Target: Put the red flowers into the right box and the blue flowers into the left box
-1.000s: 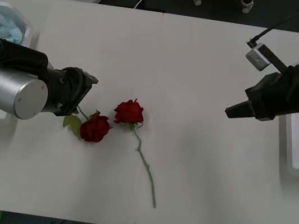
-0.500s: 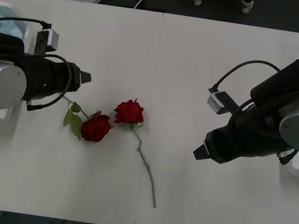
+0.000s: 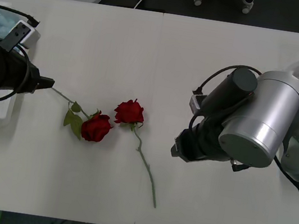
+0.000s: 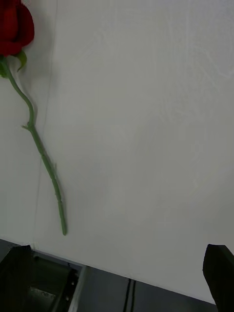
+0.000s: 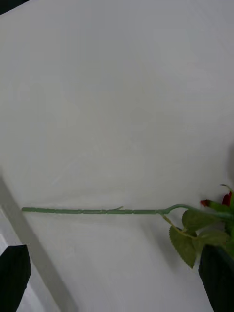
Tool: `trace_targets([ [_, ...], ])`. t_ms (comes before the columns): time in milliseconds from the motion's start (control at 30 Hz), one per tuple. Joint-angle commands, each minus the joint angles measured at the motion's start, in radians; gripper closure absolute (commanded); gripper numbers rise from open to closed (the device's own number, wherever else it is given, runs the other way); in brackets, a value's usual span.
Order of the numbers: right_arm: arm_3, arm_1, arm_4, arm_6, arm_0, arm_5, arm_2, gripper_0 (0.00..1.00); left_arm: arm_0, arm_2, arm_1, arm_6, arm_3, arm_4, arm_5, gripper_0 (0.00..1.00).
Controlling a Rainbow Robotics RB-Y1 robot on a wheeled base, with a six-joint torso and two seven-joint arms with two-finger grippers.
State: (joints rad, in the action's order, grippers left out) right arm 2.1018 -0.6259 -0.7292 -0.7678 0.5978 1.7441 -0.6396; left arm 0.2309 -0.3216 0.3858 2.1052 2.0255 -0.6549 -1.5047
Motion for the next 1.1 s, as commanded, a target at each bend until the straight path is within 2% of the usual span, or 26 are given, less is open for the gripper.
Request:
trace_targets([
  [33,-0.054,0.083,0.079,0.018,0.071,-0.003,-0.065,0.00,0.010,-0.028,0.039,0.266,0.038,-0.003,-0.054,0.00],
  [267,-0.195,0.175,0.148,-0.005,0.114,-0.092,-0.123,0.00,0.013,0.003,0.034,0.600,0.033,0.078,-0.069,0.00],
  [433,-0.279,0.238,0.175,-0.024,0.134,-0.130,-0.126,0.00,0.022,0.027,0.034,0.600,-0.005,0.081,-0.069,0.00],
  [867,-0.459,0.331,0.292,-0.056,0.138,-0.282,-0.206,0.00,0.102,0.088,0.034,0.600,-0.245,0.043,-0.002,0.00],
  [1100,-0.479,0.360,0.332,-0.084,0.138,-0.285,-0.238,0.00,0.133,0.194,0.034,0.600,-0.254,0.141,0.020,0.00],
])
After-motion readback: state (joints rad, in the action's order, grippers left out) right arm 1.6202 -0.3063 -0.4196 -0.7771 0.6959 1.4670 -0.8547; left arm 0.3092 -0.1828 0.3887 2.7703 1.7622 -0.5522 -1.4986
